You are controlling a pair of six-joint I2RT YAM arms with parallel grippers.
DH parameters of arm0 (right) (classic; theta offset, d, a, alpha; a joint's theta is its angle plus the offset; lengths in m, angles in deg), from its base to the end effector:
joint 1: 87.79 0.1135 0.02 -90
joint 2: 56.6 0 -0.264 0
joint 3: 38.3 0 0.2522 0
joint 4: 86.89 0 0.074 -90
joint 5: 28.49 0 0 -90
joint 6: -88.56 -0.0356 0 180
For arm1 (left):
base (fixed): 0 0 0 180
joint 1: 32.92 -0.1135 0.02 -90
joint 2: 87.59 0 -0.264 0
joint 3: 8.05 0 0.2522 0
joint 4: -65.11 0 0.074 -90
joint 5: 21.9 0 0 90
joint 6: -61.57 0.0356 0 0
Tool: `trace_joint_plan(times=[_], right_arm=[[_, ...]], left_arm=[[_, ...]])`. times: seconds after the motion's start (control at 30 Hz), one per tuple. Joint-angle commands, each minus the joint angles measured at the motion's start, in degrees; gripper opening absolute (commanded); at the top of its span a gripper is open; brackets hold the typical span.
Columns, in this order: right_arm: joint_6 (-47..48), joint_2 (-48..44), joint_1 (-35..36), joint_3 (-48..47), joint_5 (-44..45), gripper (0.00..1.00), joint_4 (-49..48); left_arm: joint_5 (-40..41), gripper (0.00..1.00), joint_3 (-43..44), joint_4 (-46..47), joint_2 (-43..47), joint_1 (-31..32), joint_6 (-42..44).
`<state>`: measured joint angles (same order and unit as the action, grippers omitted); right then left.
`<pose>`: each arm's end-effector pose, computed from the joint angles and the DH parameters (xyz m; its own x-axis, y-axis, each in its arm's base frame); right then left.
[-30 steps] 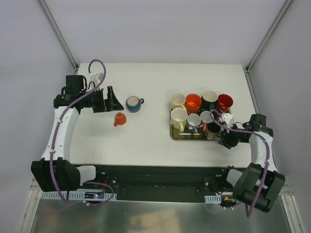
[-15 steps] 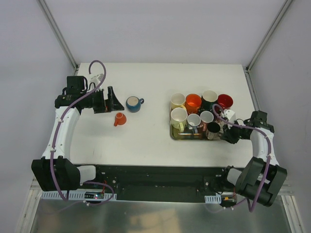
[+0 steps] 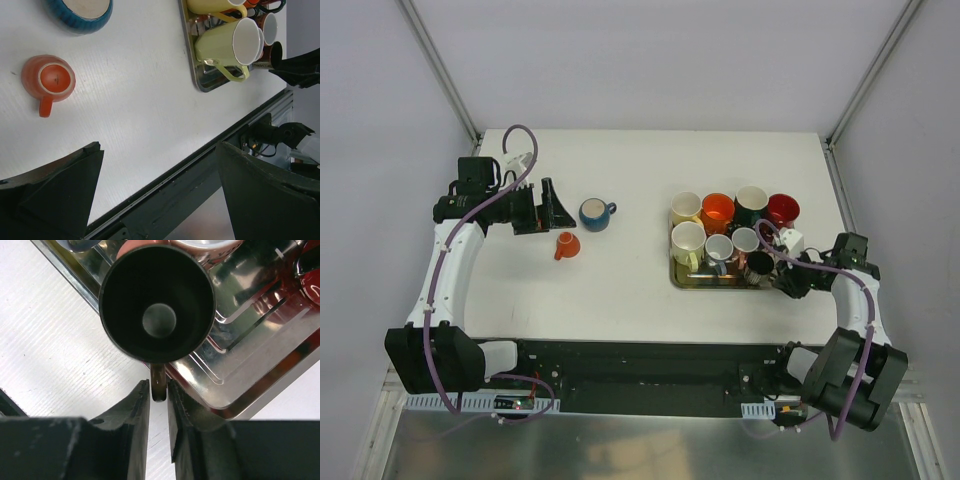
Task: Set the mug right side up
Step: Place the cup on the tray.
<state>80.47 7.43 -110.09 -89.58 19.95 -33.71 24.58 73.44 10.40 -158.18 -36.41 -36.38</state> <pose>0.1861 -0.0508 0.2033 -0.1521 -0.7383 -0.6571 -0.8316 0.4549 -0.3186 0.2530 -0.0091 0.3411 -0.7468 -0.1460 -0.6488 0.3520 0.7410 -0.5719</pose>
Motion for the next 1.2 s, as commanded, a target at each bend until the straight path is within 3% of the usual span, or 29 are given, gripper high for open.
trace_joint_plan(times=[0.0,0.17,0.37,0.57,0.9,1.03,1.17], right_arm=[[-0.08,-0.66,-0.37,-1.41,-0.89,0.31,3.37],[-2.53,-4.08,-0.37,-4.31,0.25,0.44,6.46],[-12.54,-8.13,-0.46,-11.51,-2.28,0.53,7.34],[-25.64,-12.08,1.38,-14.69,-8.45,0.71,3.92],[-38.48,-14.55,15.70,-16.27,-0.11,0.72,-0.04],[-42.17,-14.37,18.08,-18.02,2.01,0.72,0.31],[-44.99,-14.46,18.44,-20.22,3.24,0.72,0.57]], left_arm=[[-2.26,0.99,0.48,0.87,0.54,-0.56,-0.49],[-1.30,0.99,0.13,0.87,0.63,-0.64,-0.05],[3.88,0.99,0.13,0.78,-0.25,0.23,2.67],[11.70,0.99,3.20,1.66,-5.78,7.16,10.31],[23.40,0.99,18.21,11.68,-28.70,12.28,8.04],[20.77,0.99,28.84,11.86,-40.92,12.28,8.12],[18.48,0.98,34.05,11.77,-46.91,12.54,8.38]])
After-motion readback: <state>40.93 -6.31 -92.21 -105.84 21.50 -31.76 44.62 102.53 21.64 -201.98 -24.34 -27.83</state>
